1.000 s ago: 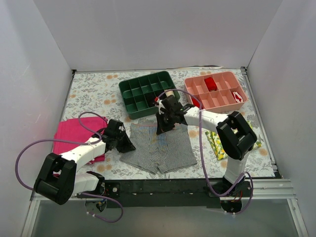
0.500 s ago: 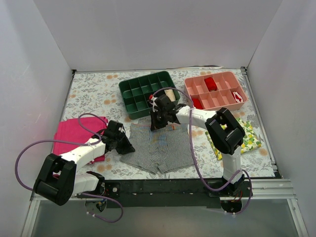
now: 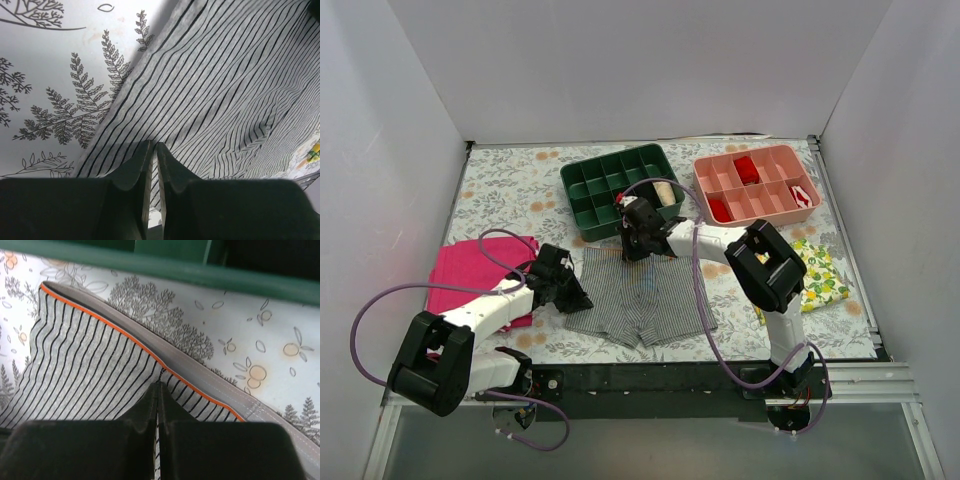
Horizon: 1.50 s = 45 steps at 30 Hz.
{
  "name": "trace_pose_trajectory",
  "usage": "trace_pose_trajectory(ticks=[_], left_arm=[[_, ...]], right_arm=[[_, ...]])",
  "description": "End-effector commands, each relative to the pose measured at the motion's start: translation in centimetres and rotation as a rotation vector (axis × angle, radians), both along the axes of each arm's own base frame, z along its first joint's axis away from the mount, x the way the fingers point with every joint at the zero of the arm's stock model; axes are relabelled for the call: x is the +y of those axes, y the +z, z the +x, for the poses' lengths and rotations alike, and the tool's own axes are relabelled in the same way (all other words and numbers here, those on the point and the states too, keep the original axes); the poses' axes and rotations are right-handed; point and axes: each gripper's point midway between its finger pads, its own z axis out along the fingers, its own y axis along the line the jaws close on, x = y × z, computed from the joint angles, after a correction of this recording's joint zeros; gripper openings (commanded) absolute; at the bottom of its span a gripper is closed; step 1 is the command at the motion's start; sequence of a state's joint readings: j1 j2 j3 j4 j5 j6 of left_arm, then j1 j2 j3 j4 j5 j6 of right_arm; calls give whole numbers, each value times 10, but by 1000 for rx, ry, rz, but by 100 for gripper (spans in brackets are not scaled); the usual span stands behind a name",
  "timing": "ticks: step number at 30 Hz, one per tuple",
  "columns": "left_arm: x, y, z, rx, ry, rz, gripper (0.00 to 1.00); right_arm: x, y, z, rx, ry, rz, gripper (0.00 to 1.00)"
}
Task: Roll the underwear
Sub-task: Flatten out the underwear at the center of the board.
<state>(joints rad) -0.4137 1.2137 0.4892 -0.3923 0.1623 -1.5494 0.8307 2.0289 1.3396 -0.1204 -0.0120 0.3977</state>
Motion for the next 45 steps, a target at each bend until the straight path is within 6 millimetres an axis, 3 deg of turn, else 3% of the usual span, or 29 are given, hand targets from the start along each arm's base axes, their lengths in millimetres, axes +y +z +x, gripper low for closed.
trace_pose_trajectory(ticks=[1,4,6,8,10,11,12,14,15,16,18,19,21,23,26,30,33,38,45], left_arm=[[17,-8,-11,52,31,92,9],[18,-5,-8,35,39,93,9],[19,1,-1,5,36,105,10],[19,13,9,-37,37,113,20],[19,27,17,-78,37,113,30],[16,40,25,-110,39,105,34],[15,48,30,-129,40,106,39],[19,62,37,-164,49,125,45],[16,71,43,-189,42,116,48],[14,74,45,-201,37,107,49],[11,75,49,-211,29,98,50],[2,75,47,-205,3,56,49],[-1,65,46,-184,-6,49,49],[-5,63,52,-204,-20,33,48],[-11,66,67,-241,-28,33,48],[-15,66,84,-255,-34,47,45],[-13,53,88,-228,-23,77,42],[-11,26,66,-107,-11,72,33],[8,11,26,-48,37,83,33]], right_arm=[[-7,-13,24,-66,-71,-66,1],[-1,-13,20,-55,-32,-49,1],[7,-1,14,-72,21,-6,1],[11,12,13,-105,48,25,1],[17,39,3,-125,94,89,1],[16,47,0,-137,104,102,6],[15,69,-1,-168,106,132,8],[5,80,-7,-177,99,132,17],[1,96,-11,-193,101,147,19],[-11,89,-19,-166,95,109,20],[-23,95,-29,-153,81,104,20],[-36,82,-43,-103,90,63,19],[-49,77,-58,-66,88,52,13],[-71,59,-81,13,71,10,4],[-94,43,-107,68,49,2,1],[-103,35,-135,133,61,59,1],[-108,27,-146,179,53,62,1],[-122,7,-162,258,37,-5,1],[-143,-19,-192,352,51,-95,1]])
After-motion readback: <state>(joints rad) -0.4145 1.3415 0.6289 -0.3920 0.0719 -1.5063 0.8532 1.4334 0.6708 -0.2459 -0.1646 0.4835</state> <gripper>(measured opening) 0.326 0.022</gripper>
